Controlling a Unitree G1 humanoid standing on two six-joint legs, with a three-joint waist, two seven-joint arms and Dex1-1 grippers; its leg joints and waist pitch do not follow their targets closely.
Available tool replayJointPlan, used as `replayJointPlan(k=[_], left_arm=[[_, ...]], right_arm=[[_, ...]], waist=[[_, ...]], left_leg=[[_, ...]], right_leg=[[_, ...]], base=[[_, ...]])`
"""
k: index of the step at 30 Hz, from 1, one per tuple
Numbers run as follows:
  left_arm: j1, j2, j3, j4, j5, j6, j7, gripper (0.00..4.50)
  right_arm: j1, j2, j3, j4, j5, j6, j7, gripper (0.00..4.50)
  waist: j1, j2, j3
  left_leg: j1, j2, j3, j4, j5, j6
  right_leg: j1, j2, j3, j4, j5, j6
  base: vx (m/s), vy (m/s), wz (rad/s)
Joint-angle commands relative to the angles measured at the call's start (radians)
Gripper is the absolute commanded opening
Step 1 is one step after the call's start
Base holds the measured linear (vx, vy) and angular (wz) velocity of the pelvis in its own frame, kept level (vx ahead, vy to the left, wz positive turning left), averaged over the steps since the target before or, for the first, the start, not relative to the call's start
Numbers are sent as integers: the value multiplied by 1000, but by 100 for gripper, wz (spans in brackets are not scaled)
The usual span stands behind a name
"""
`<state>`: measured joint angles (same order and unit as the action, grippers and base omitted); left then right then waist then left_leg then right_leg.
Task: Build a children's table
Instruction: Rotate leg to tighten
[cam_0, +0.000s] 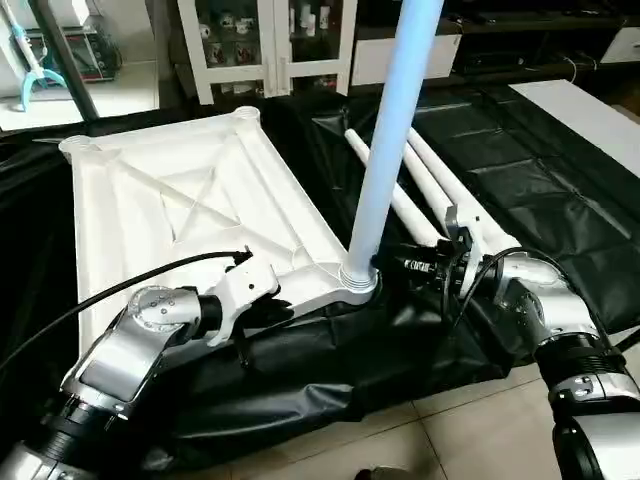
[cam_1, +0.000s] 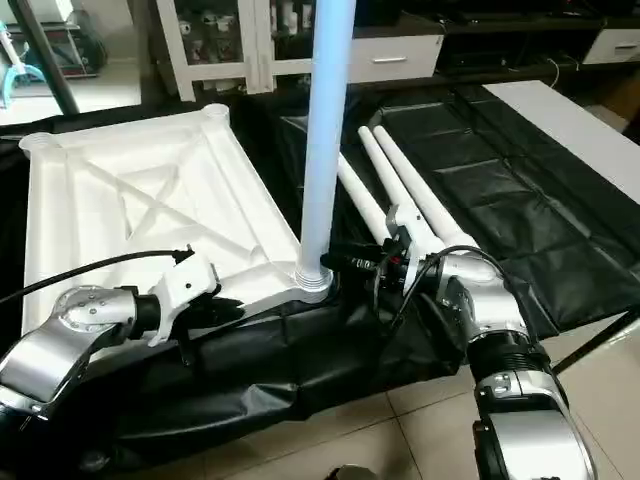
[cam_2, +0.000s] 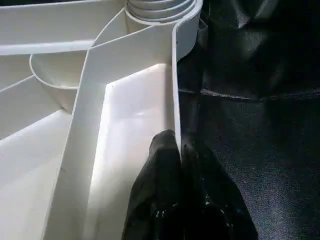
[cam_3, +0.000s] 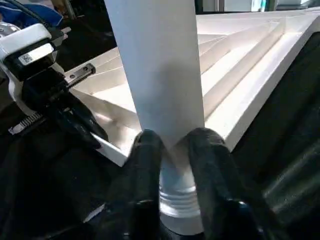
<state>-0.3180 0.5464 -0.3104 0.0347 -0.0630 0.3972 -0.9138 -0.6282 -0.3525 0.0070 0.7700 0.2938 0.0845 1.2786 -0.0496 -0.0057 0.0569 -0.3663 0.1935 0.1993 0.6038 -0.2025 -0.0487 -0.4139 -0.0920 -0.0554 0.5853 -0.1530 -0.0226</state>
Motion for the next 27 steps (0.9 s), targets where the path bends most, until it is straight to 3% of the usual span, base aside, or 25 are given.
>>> replayJointPlan(k=[1,5,6,9,12,21,27], left_arm=[[25,-12,-76,-15,9,15,-40,0],[30,-10,-74,-19,13,14,-43,0],[31,-9,-74,-20,14,14,-44,0],[34,-7,-76,-23,16,14,-45,0],[35,-7,-79,-29,16,18,-44,0],[41,-18,-88,-51,20,27,-40,0],[39,-22,-93,-55,24,31,-43,0]], right_arm=[[-15,18,18,14,-16,-14,-7,57],[-20,16,6,23,-9,-21,-2,57],[-21,14,4,21,-5,-16,5,82],[-21,9,-4,19,3,-8,16,89],[-25,4,-8,20,5,-6,33,131],[-49,17,-1,48,-7,-7,44,208],[-74,51,15,95,-57,-89,-21,231]], waist=[[6,1,-62],[6,2,-62],[5,1,-63],[6,2,-65],[8,-1,-68],[13,-2,-71],[13,-3,-70]], left_leg=[[8,35,-15,-72,-199,72],[9,35,-15,-71,-208,71],[8,35,-16,-72,-207,72],[9,36,-16,-71,-192,76],[8,36,-14,-68,-160,92],[7,37,-14,-65,-148,96],[6,35,-14,-64,-168,85]], right_leg=[[46,-38,31,-54,-246,-252],[45,-38,30,-55,-255,-254],[47,-37,30,-54,-253,-252],[47,-38,30,-52,-232,-258],[49,-37,30,-46,-189,-271],[51,-40,30,-44,-194,-275],[49,-41,31,-45,-221,-269]], base=[[0,0,0],[0,0,0],[0,0,0],[0,0,0],[0,0,0],[0,0,0],[0,0,0]])
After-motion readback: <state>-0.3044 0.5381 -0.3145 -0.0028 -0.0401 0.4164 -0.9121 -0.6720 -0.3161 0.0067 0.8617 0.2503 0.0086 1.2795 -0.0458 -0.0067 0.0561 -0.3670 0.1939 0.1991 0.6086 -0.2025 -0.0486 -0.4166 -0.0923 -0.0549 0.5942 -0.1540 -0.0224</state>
